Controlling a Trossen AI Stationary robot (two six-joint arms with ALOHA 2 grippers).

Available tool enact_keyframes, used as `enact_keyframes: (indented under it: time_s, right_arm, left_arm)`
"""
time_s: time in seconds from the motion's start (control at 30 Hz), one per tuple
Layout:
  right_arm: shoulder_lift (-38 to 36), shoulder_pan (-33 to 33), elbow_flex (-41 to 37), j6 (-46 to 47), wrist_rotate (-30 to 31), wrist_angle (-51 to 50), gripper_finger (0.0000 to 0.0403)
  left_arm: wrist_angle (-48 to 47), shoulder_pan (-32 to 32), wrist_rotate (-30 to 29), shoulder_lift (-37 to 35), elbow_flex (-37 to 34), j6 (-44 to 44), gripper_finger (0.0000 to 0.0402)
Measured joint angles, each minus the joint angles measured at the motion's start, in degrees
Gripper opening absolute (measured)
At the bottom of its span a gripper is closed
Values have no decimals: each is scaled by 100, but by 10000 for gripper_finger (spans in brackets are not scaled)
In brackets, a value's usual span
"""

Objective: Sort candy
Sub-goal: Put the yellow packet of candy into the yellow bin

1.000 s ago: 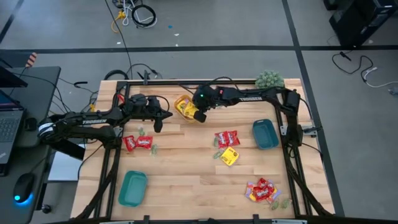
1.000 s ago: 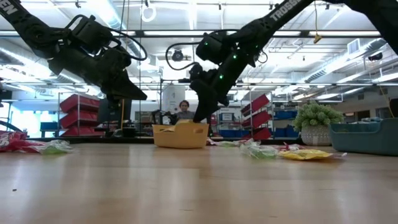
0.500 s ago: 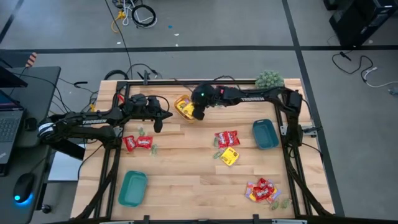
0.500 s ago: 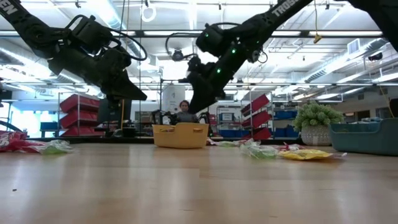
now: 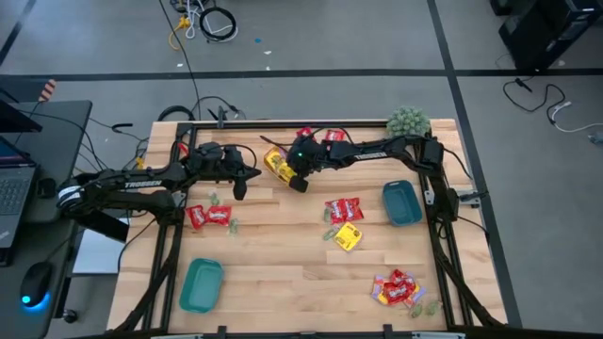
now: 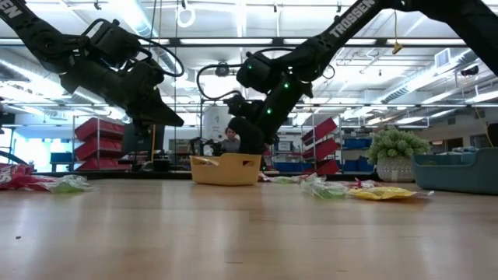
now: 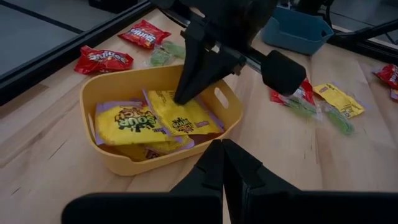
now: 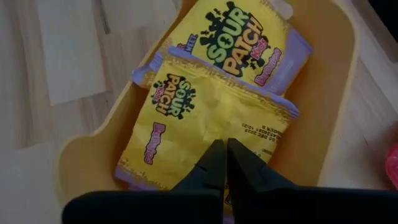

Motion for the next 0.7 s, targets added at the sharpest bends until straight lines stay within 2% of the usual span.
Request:
enact_keyframes:
  time_s: [0.17,0.33,0.53,0.7]
  right_arm:
    - [-332,13,-9,-130,171,-26,44]
    - [-899,91,-2,-315,175,-442,101]
    - [-1661,528,4,-331,-189,-2062,162]
    - [-2037,965,-88,131,-697,-3403,189]
  left_arm:
    - [0,0,2,0,0,-4,1]
    - [0,0,2,0,0,4,1]
    - [-2,0,4,0,0,30,1]
    - [0,0,6,0,0,118,1]
